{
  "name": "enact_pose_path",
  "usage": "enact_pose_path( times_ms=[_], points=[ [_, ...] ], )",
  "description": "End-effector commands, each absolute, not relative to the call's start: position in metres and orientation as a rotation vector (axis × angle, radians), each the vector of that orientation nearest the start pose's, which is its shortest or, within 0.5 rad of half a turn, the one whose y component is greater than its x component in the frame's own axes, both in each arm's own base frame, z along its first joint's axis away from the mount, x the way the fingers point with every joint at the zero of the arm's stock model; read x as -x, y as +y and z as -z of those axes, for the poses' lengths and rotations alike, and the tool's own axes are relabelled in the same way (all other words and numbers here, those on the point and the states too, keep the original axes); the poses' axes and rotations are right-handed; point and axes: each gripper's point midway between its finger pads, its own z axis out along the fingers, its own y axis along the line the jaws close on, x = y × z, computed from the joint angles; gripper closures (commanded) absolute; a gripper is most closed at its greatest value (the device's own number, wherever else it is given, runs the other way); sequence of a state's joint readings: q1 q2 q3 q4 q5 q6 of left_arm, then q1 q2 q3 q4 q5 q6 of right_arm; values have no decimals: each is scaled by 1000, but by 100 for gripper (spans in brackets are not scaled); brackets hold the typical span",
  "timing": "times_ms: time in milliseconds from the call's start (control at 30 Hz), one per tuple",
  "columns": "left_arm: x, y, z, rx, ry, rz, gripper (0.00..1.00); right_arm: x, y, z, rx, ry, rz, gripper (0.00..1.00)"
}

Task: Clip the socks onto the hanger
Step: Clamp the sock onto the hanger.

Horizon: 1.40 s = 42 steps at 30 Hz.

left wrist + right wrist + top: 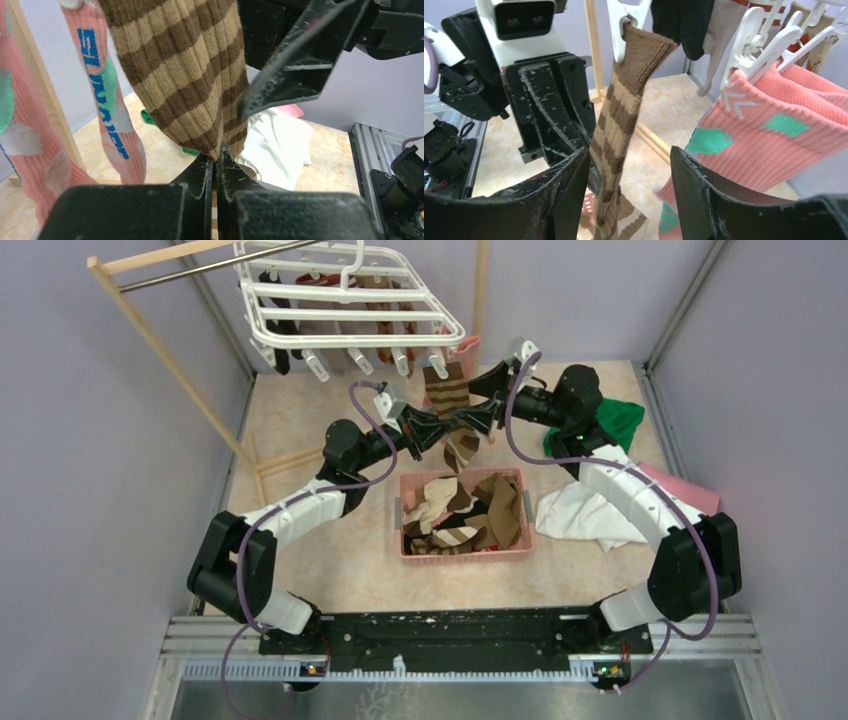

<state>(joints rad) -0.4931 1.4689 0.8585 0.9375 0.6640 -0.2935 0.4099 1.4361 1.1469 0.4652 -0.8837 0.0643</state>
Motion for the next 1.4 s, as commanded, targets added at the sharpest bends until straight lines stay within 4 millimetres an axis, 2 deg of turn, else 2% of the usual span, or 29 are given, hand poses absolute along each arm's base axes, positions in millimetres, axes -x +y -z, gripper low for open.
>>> enact_pose_path(
  times_ms=[0,167,267,400,600,867,1067,1233,1367],
  points=[
    [-324,-314,-343,-727,1078,1075,100,-344,299,-380,934,1156,-978,47],
    [-326,-316,-346,-715,1077,1085,98,-345,300,-380,935,1156,-982,85],
    [-326,-315,-348,-701,1075,1079,93,-349,297,-380,925,1160,-968,98],
    [-322,-308,-354,-671,1071,1060,70,-361,287,-381,885,1180,-939,100],
    [-306,-293,-352,-666,1080,1021,48,-381,271,-377,845,1221,-886,100],
    [-276,-268,-336,-676,1143,946,27,-411,248,-373,802,1268,-795,100],
    [-261,-246,-327,-638,1195,881,15,-441,223,-371,740,1319,-731,100],
    [-255,-231,-320,-577,1228,848,5,-445,221,-369,766,1315,-720,100],
    [-249,-223,-319,-542,1234,837,4,-443,224,-366,798,1302,-748,98]
  ],
)
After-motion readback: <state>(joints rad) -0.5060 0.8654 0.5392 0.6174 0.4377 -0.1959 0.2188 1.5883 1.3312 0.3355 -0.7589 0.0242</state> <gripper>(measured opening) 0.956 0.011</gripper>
